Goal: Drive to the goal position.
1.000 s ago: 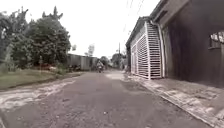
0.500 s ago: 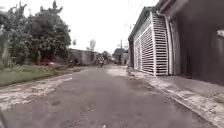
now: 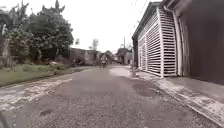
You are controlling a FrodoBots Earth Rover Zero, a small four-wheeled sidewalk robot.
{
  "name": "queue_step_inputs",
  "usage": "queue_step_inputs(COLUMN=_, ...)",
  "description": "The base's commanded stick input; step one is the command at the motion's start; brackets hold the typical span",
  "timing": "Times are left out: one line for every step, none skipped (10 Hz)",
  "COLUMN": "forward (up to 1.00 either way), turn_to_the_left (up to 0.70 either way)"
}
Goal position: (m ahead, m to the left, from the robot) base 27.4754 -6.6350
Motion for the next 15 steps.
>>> queue_step_inputs(forward=0.70, turn_to_the_left=0.06)
queue_step_inputs(forward=0.70, turn_to_the_left=0.06)
queue_step_inputs(forward=0.70, turn_to_the_left=0.06)
queue_step_inputs(forward=0.70, turn_to_the_left=0.06)
queue_step_inputs(forward=0.70, turn_to_the_left=0.06)
queue_step_inputs(forward=0.70, turn_to_the_left=0.06)
queue_step_inputs(forward=0.70, turn_to_the_left=0.06)
queue_step_inputs(forward=0.70, turn_to_the_left=0.06)
queue_step_inputs(forward=0.70, turn_to_the_left=0.06)
queue_step_inputs(forward=0.70, turn_to_the_left=0.06)
queue_step_inputs(forward=0.70, turn_to_the_left=0.06)
queue_step_inputs(forward=0.70, turn_to_the_left=0.06)
queue_step_inputs(forward=0.70, turn_to_the_left=0.06)
queue_step_inputs(forward=0.70, turn_to_the_left=0.06)
queue_step_inputs(forward=0.70, turn_to_the_left=0.06)
